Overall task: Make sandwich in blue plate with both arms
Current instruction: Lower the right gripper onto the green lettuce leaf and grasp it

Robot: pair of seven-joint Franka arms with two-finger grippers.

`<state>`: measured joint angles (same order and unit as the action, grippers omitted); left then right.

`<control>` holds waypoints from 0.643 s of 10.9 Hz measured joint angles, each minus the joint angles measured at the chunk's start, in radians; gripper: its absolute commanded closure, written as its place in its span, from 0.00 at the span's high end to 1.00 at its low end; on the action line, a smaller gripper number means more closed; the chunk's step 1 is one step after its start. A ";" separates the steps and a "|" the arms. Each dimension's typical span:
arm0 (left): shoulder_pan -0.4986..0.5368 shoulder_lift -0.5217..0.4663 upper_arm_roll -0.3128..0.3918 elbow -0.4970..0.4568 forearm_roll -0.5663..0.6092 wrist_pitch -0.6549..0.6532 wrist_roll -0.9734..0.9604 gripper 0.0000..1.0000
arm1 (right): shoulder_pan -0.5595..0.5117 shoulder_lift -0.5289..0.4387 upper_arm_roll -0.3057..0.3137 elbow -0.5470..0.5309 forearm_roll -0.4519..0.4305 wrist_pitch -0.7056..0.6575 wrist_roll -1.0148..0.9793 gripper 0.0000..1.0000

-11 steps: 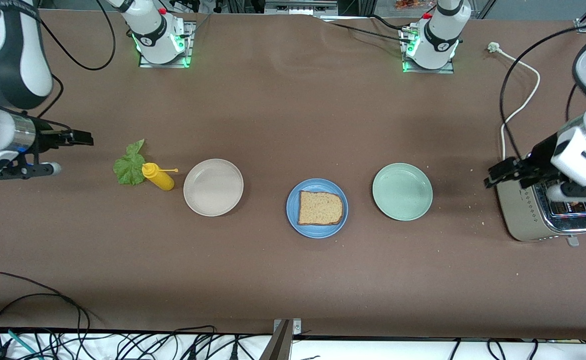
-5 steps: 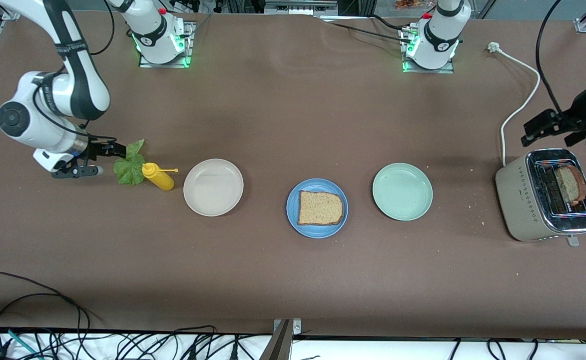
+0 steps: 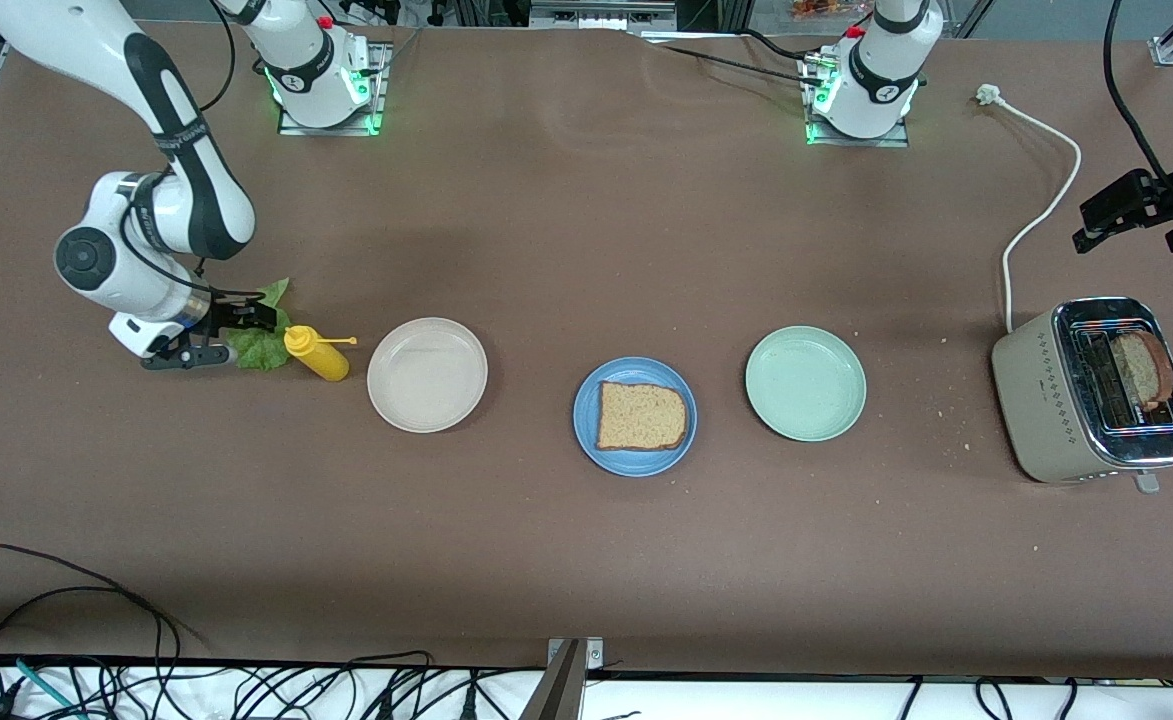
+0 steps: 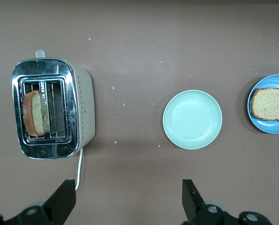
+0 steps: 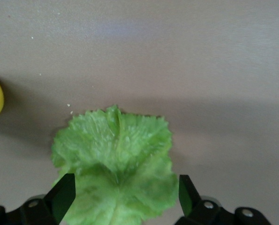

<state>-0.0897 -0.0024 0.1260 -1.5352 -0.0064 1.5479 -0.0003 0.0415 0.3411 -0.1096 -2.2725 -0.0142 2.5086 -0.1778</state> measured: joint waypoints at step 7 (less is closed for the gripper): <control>0.000 0.014 0.000 0.000 0.000 -0.001 0.000 1.00 | 0.004 0.044 0.009 0.020 0.000 0.045 0.000 0.12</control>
<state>-0.0897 0.0116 0.1259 -1.5352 -0.0064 1.5466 -0.0003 0.0451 0.3854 -0.1008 -2.2524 -0.0142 2.5538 -0.1777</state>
